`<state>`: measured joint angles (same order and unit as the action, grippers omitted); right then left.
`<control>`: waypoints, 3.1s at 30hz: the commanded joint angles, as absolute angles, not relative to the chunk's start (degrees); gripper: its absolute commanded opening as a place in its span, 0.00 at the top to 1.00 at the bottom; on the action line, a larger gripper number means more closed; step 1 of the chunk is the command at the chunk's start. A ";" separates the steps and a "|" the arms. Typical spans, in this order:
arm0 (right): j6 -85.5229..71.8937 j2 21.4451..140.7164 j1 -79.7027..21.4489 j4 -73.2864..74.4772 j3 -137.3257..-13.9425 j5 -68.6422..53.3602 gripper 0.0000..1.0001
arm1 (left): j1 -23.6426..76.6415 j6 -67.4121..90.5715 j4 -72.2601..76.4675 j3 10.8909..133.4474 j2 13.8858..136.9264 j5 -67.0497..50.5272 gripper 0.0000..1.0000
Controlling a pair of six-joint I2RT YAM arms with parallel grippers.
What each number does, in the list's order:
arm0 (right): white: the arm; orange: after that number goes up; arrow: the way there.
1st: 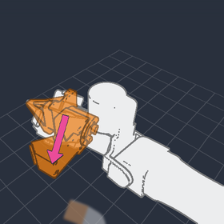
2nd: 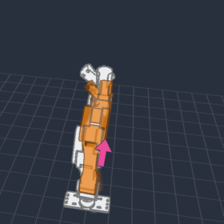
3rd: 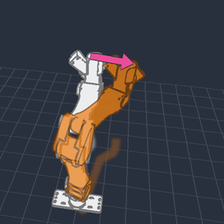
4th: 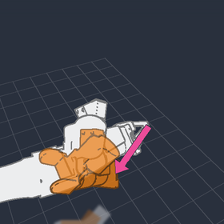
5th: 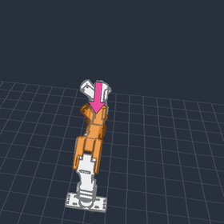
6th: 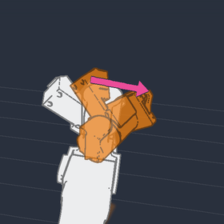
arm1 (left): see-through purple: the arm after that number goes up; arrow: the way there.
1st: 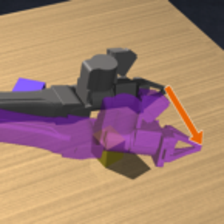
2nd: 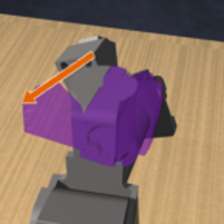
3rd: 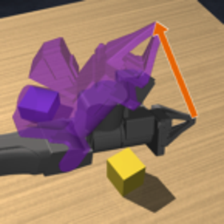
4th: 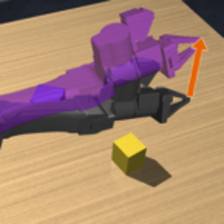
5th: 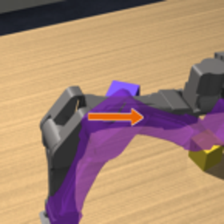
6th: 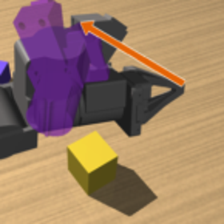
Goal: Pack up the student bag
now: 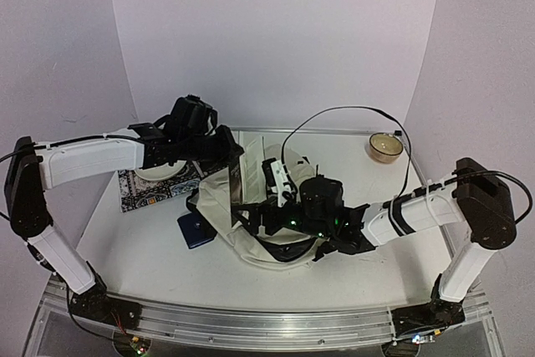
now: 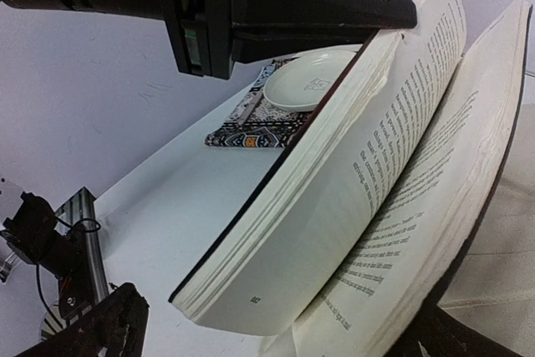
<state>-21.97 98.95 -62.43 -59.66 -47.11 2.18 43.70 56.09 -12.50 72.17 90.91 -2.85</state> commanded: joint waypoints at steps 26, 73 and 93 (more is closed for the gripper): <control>-33.38 98.98 -62.18 -54.96 -50.16 15.40 0.77 | 46.64 49.29 -7.55 74.75 89.43 4.48 0.33; -38.91 54.24 -39.62 -6.41 -49.53 21.57 1.00 | 73.27 1.08 -12.26 84.34 105.11 20.32 0.10; -39.88 51.30 -39.55 -2.13 -49.09 21.85 1.00 | 78.10 -3.44 -19.40 93.06 117.04 41.20 0.57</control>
